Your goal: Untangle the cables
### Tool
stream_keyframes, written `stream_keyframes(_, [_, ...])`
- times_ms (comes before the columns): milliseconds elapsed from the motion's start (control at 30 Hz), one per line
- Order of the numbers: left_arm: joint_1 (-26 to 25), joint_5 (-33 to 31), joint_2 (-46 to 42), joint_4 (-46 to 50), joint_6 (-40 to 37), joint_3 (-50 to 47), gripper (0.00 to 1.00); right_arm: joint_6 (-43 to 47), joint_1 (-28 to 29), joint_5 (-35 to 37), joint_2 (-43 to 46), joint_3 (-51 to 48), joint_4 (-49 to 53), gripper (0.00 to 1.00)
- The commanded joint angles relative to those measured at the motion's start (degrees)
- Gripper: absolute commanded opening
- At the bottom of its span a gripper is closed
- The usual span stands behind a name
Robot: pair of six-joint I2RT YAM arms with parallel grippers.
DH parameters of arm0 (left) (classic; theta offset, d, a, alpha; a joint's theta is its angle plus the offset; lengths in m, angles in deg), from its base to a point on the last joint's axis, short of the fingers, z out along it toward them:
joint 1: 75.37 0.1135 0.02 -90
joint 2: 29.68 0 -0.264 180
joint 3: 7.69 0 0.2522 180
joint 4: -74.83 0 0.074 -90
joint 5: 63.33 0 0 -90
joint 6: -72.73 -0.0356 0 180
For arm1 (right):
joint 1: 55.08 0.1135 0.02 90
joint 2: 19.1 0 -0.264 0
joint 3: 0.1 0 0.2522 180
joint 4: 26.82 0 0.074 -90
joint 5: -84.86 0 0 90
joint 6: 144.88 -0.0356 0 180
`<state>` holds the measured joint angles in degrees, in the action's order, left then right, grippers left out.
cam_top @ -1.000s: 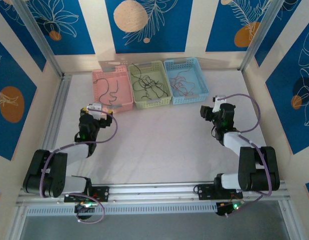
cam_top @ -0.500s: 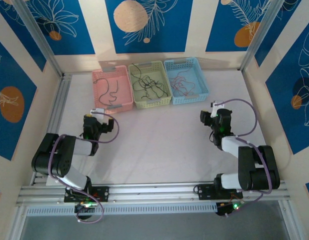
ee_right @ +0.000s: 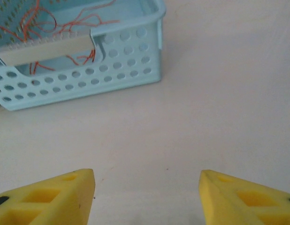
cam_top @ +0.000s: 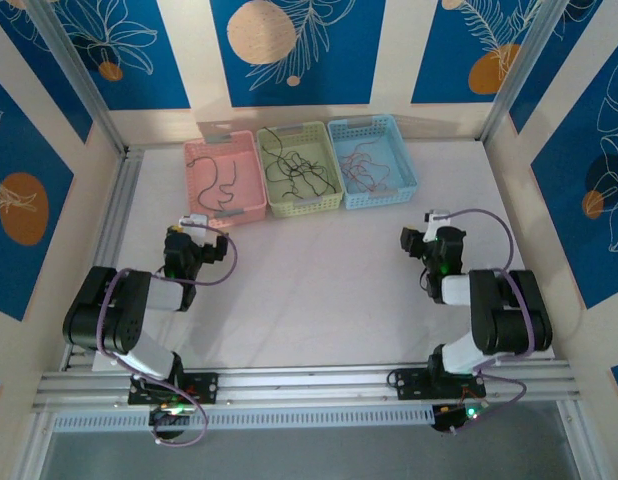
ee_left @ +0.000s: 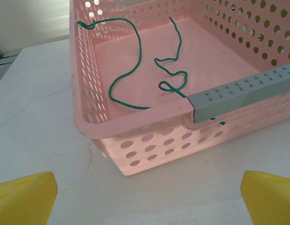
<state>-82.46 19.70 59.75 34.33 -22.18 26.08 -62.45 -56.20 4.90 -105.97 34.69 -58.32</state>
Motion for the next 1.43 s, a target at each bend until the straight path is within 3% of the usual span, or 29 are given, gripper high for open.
stream_keyframes(0, [0.8, 1.4, -0.1, -1.4, 0.2, 0.3, 1.0, 1.5, 1.6, -2.7, -0.7, 2.3, -2.8, 0.63])
stream_keyframes(100, [0.8, 1.5, -0.1, -1.3, 0.2, 0.4, 1.0, 1.6, 1.7, -2.2, -0.7, 2.4, -2.4, 0.72])
stream_keyframes(133, [0.8, 1.4, -0.1, -1.4, 0.2, 0.3, 1.0, 1.6, 1.8, -2.1, -0.4, 2.6, -1.1, 0.98])
stream_keyframes(167, [0.8, 1.5, -0.1, -1.4, 0.2, 0.3, 1.0, 1.6, 1.8, -2.2, -0.6, 2.5, -2.0, 0.99])
stream_keyframes(1400, [0.8, 1.4, -0.1, -1.5, 0.2, 0.2, 1.0, 1.5, 1.4, -3.3, -0.4, 2.6, -1.4, 0.99])
